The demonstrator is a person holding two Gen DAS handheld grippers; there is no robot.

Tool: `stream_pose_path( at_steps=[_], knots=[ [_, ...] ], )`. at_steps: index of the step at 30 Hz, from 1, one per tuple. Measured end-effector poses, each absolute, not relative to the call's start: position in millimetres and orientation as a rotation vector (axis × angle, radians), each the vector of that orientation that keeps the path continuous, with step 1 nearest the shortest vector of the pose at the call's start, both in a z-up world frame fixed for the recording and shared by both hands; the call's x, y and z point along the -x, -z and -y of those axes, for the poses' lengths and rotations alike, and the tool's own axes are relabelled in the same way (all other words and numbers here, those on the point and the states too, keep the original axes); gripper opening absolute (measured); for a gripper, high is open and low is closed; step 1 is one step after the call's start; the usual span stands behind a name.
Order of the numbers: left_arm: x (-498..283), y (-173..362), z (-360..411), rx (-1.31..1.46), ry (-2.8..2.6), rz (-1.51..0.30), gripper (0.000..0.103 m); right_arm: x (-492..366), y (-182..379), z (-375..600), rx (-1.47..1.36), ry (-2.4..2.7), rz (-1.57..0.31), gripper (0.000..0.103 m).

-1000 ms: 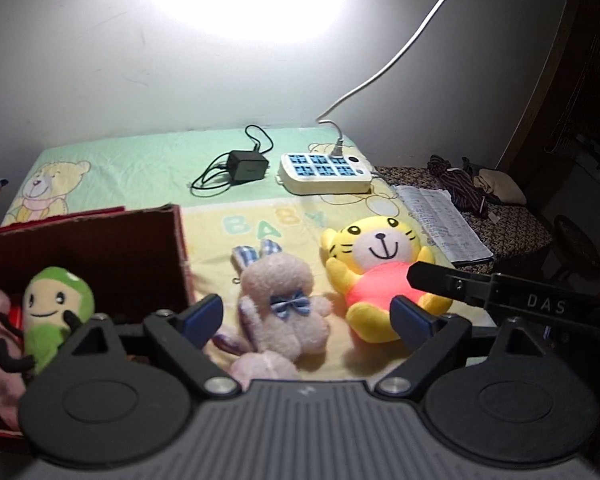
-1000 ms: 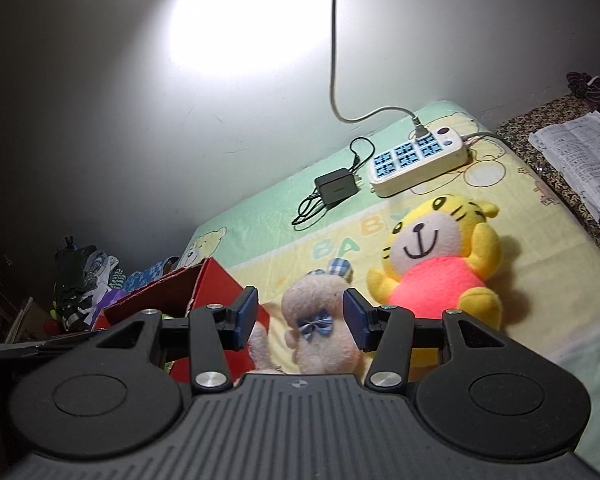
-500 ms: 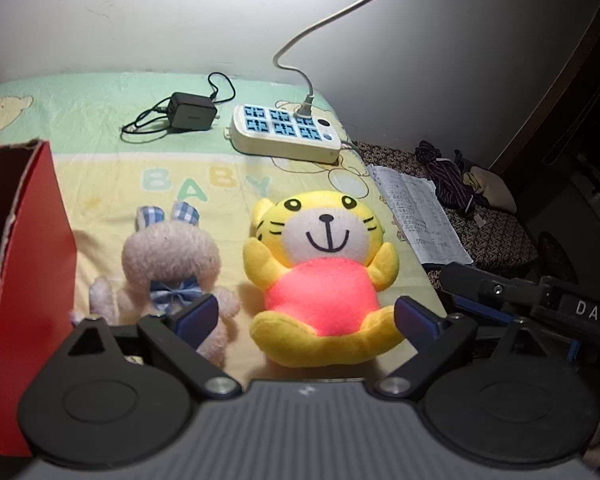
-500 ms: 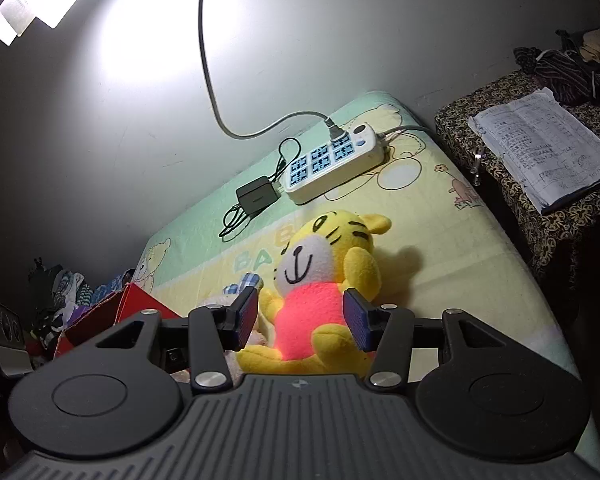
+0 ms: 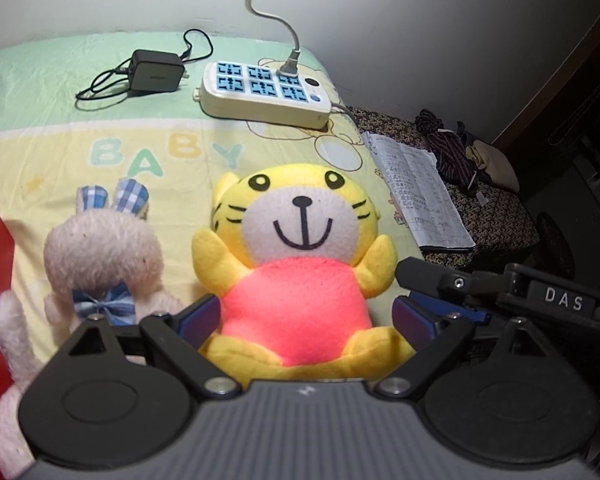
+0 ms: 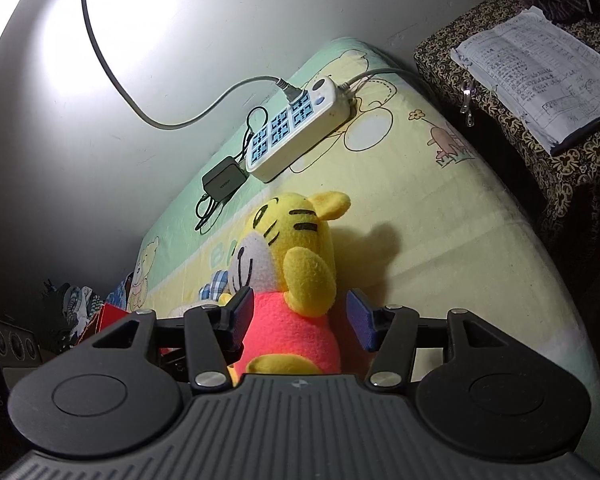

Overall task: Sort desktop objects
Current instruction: 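Close the right gripper on the yellow-and-pink tiger plush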

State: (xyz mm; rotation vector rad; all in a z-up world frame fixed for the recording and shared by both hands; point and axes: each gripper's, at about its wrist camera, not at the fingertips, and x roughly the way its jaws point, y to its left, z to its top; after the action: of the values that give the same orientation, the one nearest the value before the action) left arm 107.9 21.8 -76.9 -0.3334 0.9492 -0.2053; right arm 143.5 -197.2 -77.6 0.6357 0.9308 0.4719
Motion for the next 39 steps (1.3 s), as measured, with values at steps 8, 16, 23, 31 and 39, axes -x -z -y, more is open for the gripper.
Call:
stream_pose_path(
  at_steps=[8,16,23,31,39],
  knots=[
    [-129,100,-23,0.368,0.202,-1.022,0.088,-170,97,187,-0.676,-0.535,-0.991,0.056],
    [-136,109,-25,0.381,0.186,-1.034,0.087,-183,111,171,-0.695,-0.598,-1.043,0.052],
    [-133,106,-21,0.372,0.191,-1.03,0.082,-181,108,172,-0.681,-0.623,-1.042,0.038],
    [-111,85,-15,0.372,0.233,-0.981,0.081,-161,83,177,-0.642,-0.625,-0.984,0.036],
    [-75,56,-9,0.356,0.275,-0.899,0.081,-125,48,179,-0.592,-0.628,-0.884,0.036]
  ],
)
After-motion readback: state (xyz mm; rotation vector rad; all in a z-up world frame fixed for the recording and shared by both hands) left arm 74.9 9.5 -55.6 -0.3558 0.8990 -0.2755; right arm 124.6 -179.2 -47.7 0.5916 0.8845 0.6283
